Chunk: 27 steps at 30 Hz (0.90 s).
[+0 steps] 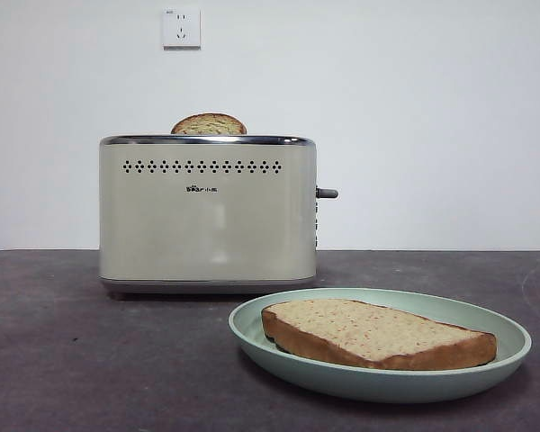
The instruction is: Take the bread from the toaster,put the bread on the plate,put the plate on the table
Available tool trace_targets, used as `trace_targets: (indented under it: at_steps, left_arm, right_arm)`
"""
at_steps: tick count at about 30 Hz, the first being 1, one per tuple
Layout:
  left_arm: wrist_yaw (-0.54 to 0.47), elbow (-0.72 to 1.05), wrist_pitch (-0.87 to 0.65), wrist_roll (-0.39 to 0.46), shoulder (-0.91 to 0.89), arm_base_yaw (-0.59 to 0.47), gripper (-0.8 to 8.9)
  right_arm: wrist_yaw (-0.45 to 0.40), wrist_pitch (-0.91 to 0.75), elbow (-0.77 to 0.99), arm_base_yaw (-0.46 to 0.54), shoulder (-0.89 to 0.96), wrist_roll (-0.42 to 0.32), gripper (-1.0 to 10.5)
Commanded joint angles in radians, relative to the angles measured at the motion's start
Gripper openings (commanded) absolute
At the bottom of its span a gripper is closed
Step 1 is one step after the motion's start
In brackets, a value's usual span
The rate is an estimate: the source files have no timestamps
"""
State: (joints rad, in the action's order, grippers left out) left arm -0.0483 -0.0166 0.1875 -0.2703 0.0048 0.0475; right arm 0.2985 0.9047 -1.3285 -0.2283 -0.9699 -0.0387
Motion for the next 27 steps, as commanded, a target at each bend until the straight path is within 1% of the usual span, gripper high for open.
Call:
trace_targets:
  at_steps: [1, 3, 8, 9, 11, 13, 16, 18, 20, 22, 23, 24, 26, 27]
  left_arm:
    - [-0.001, 0.013, -0.008, 0.012, -0.001, -0.003, -0.04]
    - [-0.001, 0.013, -0.008, 0.012, -0.001, -0.003, -0.04]
    - [-0.001, 0.013, -0.008, 0.012, -0.001, -0.003, -0.03]
    - [-0.002, 0.014, -0.008, 0.012, -0.001, -0.003, -0.04]
    - [-0.001, 0.013, -0.008, 0.012, -0.001, -0.003, -0.04]
    - [-0.001, 0.013, -0.008, 0.012, -0.001, -0.003, -0.04]
    - [-0.001, 0.014, -0.008, 0.012, -0.001, -0.003, -0.04]
    - [-0.001, 0.013, -0.008, 0.012, -0.001, -0.003, -0.04]
    - [-0.002, 0.013, -0.008, 0.012, -0.001, -0.003, -0.04]
    - [-0.001, 0.013, -0.008, 0.012, -0.001, -0.003, -0.03]
    - [-0.001, 0.013, -0.008, 0.012, -0.001, -0.003, -0.04]
    - [-0.002, 0.013, -0.008, 0.012, -0.001, -0.003, -0.04]
    - [-0.001, 0.014, -0.008, 0.012, -0.001, -0.003, -0.04]
    - [-0.001, 0.013, -0.008, 0.012, -0.001, -0.003, -0.04]
  right_arm:
    - [-0.073, -0.145, 0.074, 0.019, 0.007, -0.008, 0.0]
    - [-0.099, -0.293, 0.171, 0.032, 0.048, -0.003, 0.0]
    - [-0.099, -0.705, 0.537, 0.071, 0.224, -0.005, 0.0]
    - [-0.101, -0.762, 0.604, 0.084, 0.263, -0.005, 0.0]
    - [-0.134, -0.855, 0.752, 0.12, 0.357, 0.002, 0.0]
    - [-0.187, -0.882, 0.867, 0.15, 0.444, 0.021, 0.0]
    - [-0.272, -0.884, 1.014, 0.18, 0.57, 0.078, 0.0]
    - [-0.309, -0.895, 1.103, 0.182, 0.646, 0.118, 0.0]
    - [-0.304, -0.934, 1.193, 0.181, 0.717, 0.191, 0.0]
    - [-0.301, -0.981, 1.279, 0.176, 0.776, 0.295, 0.0]
    - [-0.301, -0.987, 1.309, 0.172, 0.795, 0.32, 0.0]
    - [-0.306, -0.948, 1.323, 0.169, 0.818, 0.33, 0.0]
    - [-0.348, -0.852, 1.323, 0.169, 0.848, 0.281, 0.0]
    - [-0.364, -0.819, 1.323, 0.169, 0.859, 0.237, 0.0]
